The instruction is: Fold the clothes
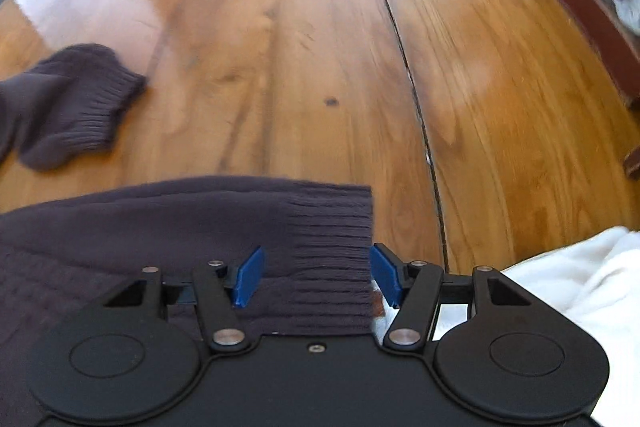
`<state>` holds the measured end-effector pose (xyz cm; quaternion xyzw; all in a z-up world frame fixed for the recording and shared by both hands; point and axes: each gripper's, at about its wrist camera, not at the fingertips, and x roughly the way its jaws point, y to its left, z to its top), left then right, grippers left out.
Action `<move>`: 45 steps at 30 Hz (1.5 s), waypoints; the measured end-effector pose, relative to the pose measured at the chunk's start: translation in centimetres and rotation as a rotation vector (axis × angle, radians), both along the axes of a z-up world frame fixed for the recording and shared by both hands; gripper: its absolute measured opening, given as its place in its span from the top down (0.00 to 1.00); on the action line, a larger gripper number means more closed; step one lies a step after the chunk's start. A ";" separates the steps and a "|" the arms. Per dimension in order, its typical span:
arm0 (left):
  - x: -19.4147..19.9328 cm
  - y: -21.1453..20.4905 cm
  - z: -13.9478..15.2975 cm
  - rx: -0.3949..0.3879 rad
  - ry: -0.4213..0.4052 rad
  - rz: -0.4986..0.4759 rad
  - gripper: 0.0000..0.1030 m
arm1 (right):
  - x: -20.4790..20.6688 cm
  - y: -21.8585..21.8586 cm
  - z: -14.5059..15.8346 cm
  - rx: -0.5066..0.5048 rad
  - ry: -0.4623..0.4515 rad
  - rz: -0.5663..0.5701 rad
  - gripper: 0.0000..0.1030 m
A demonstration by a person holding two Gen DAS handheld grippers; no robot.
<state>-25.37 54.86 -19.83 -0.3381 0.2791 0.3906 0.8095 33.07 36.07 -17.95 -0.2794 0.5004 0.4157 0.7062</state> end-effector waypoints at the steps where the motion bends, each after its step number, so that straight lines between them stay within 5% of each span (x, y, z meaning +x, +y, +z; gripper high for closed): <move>1: 0.0 0.2 0.1 -0.003 0.000 0.000 0.50 | 0.2 0.2 -0.7 -0.005 -0.005 -0.005 0.38; 3: -0.3 0.4 0.5 0.001 -0.001 0.004 0.50 | 0.5 0.2 -1.9 0.006 -0.015 -0.019 0.46; 4: -0.5 0.4 0.7 0.003 -0.001 0.006 0.50 | 0.3 -0.1 -2.1 0.046 -0.023 -0.031 0.61; 5: -0.7 0.5 0.8 0.011 0.004 0.012 0.50 | -0.2 -0.2 -2.2 0.087 -0.038 -0.045 0.89; 6: -1.0 0.5 0.9 0.021 0.011 0.019 0.50 | -1.0 -0.2 -2.0 0.110 -0.050 -0.053 0.92; 10: -1.6 1.4 0.3 -0.008 0.019 0.071 0.50 | -1.9 -0.3 -1.4 0.097 -0.250 -0.113 0.94; 13: -1.8 2.2 -0.1 -0.037 -0.023 0.087 0.50 | -0.7 0.1 -1.4 0.057 -0.225 -0.217 0.92; 15: -1.8 2.3 0.2 -0.029 -0.030 0.088 0.50 | -1.5 1.3 -0.2 0.064 -0.242 -0.277 0.72; 17: -1.7 2.3 1.0 -0.001 -0.028 0.087 0.50 | -3.0 3.1 1.5 0.125 -0.248 -0.286 0.65; 20: -1.4 2.6 2.2 0.062 0.017 0.095 0.49 | -5.2 6.8 3.0 0.265 -0.016 -0.158 0.45; 23: -1.0 3.7 2.9 0.088 0.082 0.127 0.46 | -6.6 10.8 1.3 0.297 0.363 -0.088 0.43; 26: -0.2 5.9 3.7 0.048 0.139 0.124 0.46 | -8.1 13.9 -1.4 0.271 0.520 -0.132 0.43; 32: 3.5 9.2 6.0 0.085 0.328 0.028 0.42 | -11.7 16.5 -2.6 0.282 0.298 -0.155 0.33; 34: 4.3 10.2 6.1 0.071 0.346 0.018 0.42 | -13.2 17.1 -2.6 0.267 0.192 -0.057 0.81; 35: 4.6 10.7 6.1 0.063 0.337 0.015 0.42 | -13.7 17.3 -2.5 0.253 0.128 0.006 0.95; 39: 5.9 11.5 5.8 0.046 0.273 -0.010 0.42 | -13.1 15.6 0.2 0.292 -0.196 0.047 0.95; 41: 7.1 11.7 4.7 0.063 0.254 -0.048 0.33 | -12.1 14.9 1.1 0.303 -0.304 0.067 0.95; 45: 9.8 12.2 0.7 0.022 0.380 -0.081 0.30 | -9.5 15.3 -0.8 0.199 -0.290 0.123 0.87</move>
